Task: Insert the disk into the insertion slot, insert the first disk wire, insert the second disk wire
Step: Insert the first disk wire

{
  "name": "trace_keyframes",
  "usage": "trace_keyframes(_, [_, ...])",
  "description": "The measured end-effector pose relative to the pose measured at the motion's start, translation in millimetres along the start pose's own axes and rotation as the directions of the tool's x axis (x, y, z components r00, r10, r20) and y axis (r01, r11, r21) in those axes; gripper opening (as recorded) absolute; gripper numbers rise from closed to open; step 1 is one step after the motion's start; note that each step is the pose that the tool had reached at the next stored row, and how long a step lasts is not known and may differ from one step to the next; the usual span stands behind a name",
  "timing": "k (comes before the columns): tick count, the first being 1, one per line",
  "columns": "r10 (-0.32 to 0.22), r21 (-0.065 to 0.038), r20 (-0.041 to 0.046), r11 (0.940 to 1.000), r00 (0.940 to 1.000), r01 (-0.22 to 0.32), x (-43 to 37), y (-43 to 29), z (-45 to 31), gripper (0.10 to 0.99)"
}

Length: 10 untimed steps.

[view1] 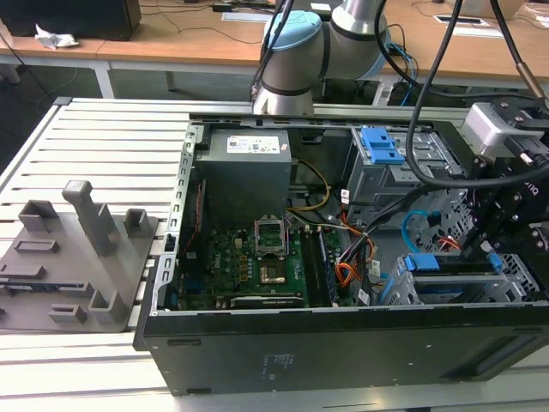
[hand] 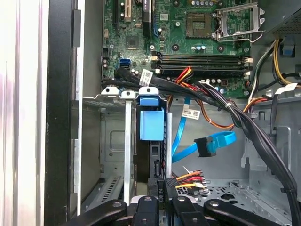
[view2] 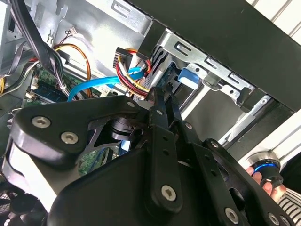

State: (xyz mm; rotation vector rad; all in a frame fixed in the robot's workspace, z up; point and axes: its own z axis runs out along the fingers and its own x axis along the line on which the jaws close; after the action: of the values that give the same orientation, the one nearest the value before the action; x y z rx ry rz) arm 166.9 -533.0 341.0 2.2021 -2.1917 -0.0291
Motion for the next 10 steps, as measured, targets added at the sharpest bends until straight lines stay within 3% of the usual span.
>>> trace_keyframes(10, [0.0,0.0,0.0023,1.0,1.0,0.0,0.5,-1.7,3.0,0.176])
